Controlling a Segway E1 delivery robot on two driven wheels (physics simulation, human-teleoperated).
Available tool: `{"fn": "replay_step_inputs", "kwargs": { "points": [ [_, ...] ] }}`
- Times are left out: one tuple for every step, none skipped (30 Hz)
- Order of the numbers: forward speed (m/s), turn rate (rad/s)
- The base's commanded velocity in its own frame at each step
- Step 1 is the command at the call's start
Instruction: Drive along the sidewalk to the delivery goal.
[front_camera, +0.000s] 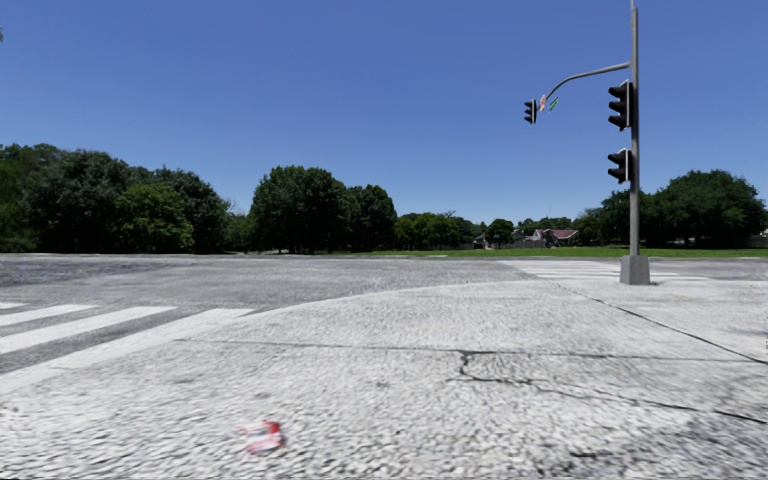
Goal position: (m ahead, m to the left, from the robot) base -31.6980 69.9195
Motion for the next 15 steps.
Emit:
{"fn": "replay_step_inputs", "kwargs": {
  "points": [
    [2.0, 0.29],
    [2.0, 0.4],
    [2.0, 0.53],
    [2.0, 0.59],
    [2.0, 0.61],
    [2.0, 0.66],
    [2.0, 0.73],
    [2.0, 0.75],
    [2.0, 0.75],
    [2.0, 0.75],
    [2.0, 0.76],
    [2.0, 0.76],
    [2.0, 0.79],
    [2.0, 0.83],
    [2.0, 0.83]
  ]
}}
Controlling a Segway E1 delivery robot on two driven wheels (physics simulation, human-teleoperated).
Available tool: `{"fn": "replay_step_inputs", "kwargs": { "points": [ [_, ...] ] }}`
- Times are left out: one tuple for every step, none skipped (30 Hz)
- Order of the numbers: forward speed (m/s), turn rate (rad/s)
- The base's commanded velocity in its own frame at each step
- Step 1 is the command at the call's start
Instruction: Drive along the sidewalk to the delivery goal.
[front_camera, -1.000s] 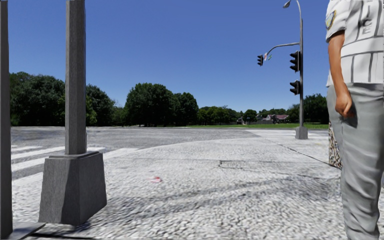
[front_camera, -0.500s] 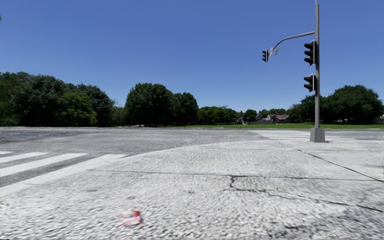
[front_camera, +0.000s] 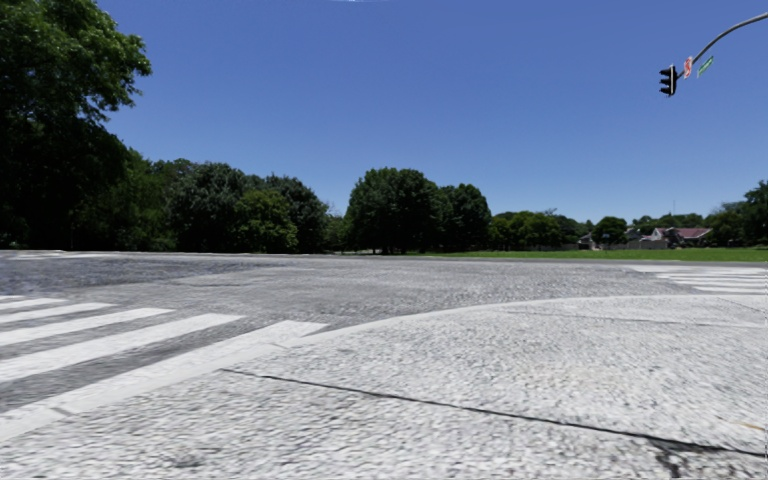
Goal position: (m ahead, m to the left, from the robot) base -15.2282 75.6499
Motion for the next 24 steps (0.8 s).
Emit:
{"fn": "replay_step_inputs", "kwargs": {
  "points": [
    [2.0, 0.83],
    [2.0, 0.84],
    [2.0, 0.84],
    [2.0, 0.84],
    [2.0, 0.84],
    [2.0, 0.84],
    [2.0, 0.84],
    [2.0, 0.84],
    [2.0, 0.84],
    [2.0, 0.84],
    [2.0, 0.84],
    [2.0, 0.84],
    [2.0, 0.84],
    [2.0, 0.84],
    [2.0, 0.84],
    [2.0, 0.84],
    [2.0, 0.84],
    [2.0, 0.84],
    [2.0, 0.84],
    [2.0, 0.84],
    [2.0, 0.84],
    [2.0, 0.84],
    [2.0, 0.84],
    [2.0, 0.84]
  ]
}}
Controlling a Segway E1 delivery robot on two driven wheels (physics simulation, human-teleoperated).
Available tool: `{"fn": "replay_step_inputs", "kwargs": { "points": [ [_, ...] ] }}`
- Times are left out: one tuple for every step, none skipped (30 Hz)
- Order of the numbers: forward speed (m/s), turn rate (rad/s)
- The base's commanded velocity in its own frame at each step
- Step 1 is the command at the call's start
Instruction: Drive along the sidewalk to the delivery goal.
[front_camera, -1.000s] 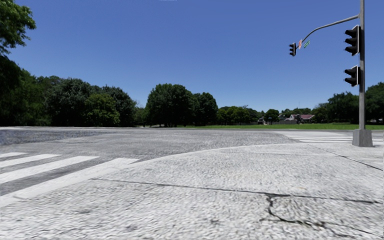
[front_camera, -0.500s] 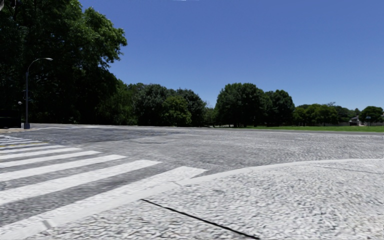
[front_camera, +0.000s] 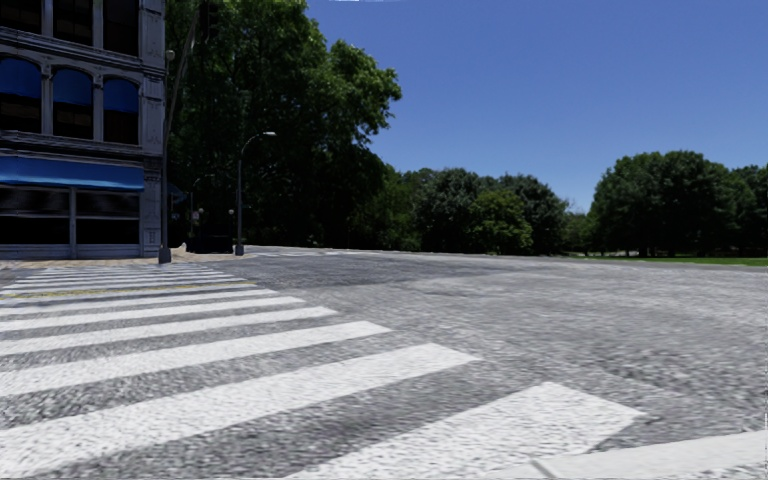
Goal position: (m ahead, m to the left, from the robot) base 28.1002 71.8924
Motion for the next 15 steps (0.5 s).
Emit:
{"fn": "replay_step_inputs", "kwargs": {
  "points": [
    [2.0, 0.84],
    [2.0, 0.84],
    [2.0, 0.84],
    [2.0, 0.84],
    [2.0, 0.84],
    [2.0, 0.84],
    [2.0, 0.84],
    [2.0, 0.84],
    [2.0, 0.84],
    [2.0, 0.84],
    [2.0, 0.84],
    [2.0, 0.84],
    [2.0, 0.84],
    [2.0, 0.84],
    [2.0, 0.84]
  ]
}}
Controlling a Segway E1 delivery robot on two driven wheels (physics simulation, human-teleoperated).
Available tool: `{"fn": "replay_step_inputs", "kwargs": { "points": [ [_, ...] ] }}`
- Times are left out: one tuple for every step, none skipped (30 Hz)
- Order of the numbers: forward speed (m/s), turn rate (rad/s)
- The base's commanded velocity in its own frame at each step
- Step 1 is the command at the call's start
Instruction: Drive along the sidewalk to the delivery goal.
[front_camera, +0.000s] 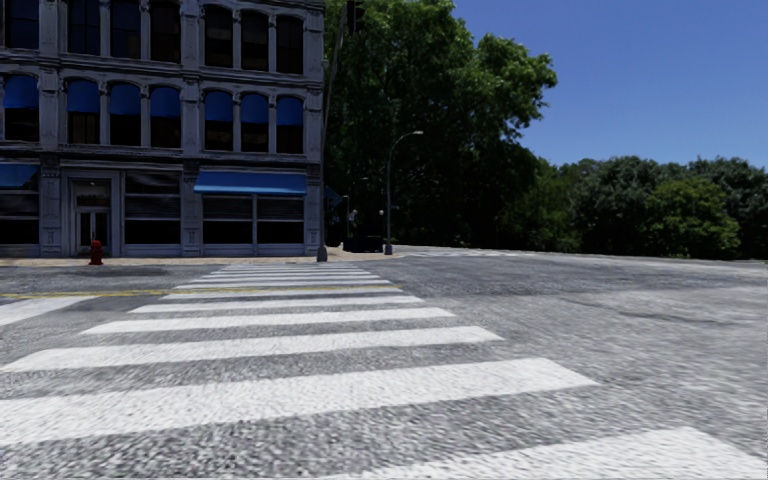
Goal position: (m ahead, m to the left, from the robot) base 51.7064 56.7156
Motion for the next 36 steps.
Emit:
{"fn": "replay_step_inputs", "kwargs": {
  "points": [
    [2.0, 0.83],
    [2.0, 0.0],
    [2.0, 0.0],
    [2.0, 0.0],
    [2.0, 0.0],
    [2.0, 0.0],
    [2.0, 0.0],
    [2.0, 0.0],
    [2.0, 0.0],
    [2.0, 0.0],
    [2.0, 0.0],
    [2.0, 0.0],
    [2.0, 0.0],
    [2.0, 0.0],
    [2.0, 0.0],
    [2.0, 0.0],
    [2.0, 0.0],
    [2.0, 0.0],
    [2.0, 0.0],
    [2.0, 0.0],
    [2.0, 0.0],
    [2.0, 0.0],
    [2.0, 0.0],
    [2.0, 0.0],
    [2.0, 0.2],
    [2.0, 0.65],
    [2.0, 0.84],
    [2.0, 0.92],
    [2.0, 0.93],
    [2.0, 0.74],
    [2.0, 0.58],
    [2.0, 0.58],
    [2.0, 0.16],
    [2.0, 0.16],
    [2.0, 0.04],
    [2.0, 0.01]
  ]
}}
